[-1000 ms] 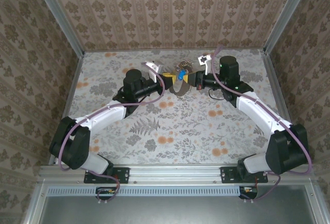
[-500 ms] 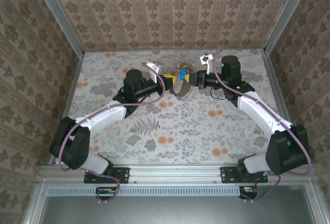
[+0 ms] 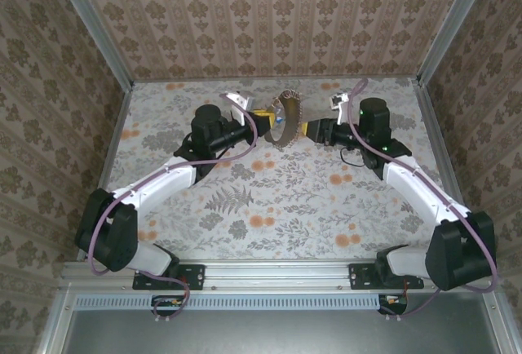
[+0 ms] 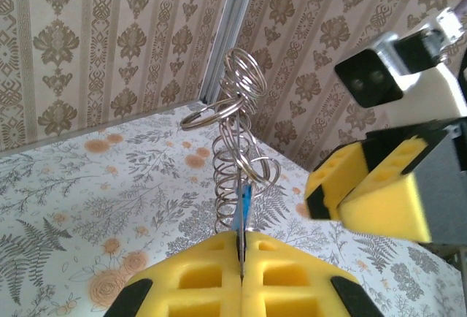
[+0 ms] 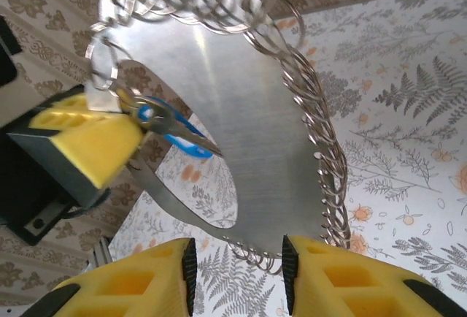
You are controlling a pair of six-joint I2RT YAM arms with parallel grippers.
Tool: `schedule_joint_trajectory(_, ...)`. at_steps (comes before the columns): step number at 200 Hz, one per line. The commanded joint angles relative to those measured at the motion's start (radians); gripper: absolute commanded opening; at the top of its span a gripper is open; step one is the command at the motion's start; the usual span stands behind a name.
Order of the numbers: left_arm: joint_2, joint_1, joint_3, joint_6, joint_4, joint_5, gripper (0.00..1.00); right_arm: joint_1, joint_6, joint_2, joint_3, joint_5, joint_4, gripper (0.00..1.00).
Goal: Put the keys on the keyring
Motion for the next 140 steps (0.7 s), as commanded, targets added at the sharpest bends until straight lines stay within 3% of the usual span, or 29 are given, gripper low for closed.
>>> schedule_joint_trajectory(1,-0.039,0.002,0.043,0.035,0.001,0.008,0.0,0.005,0.088,-0.057,-0.019,0.033,0.07,0.41)
schedule_joint_trajectory(29,-0.038,0.001,0.042,0.051,0.001,0.031,0.0,0.016,0.196,-0.078,-0.033,0.056,0.161,0.47)
schedule_joint_trajectory(91,-0.036,-0.001,0.042,0.054,-0.011,0.056,0.0,0.091,0.341,-0.065,-0.025,0.103,0.305,0.49)
schedule_joint_trajectory(106,-0.036,-0.001,0.048,0.045,-0.028,0.043,0.0,0.125,0.3,-0.072,-0.005,0.127,0.263,0.49)
schedule_joint_trajectory(140,-0.019,0.002,0.114,0.021,-0.158,0.039,0.0,0.172,0.042,-0.093,0.079,0.252,-0.005,0.5)
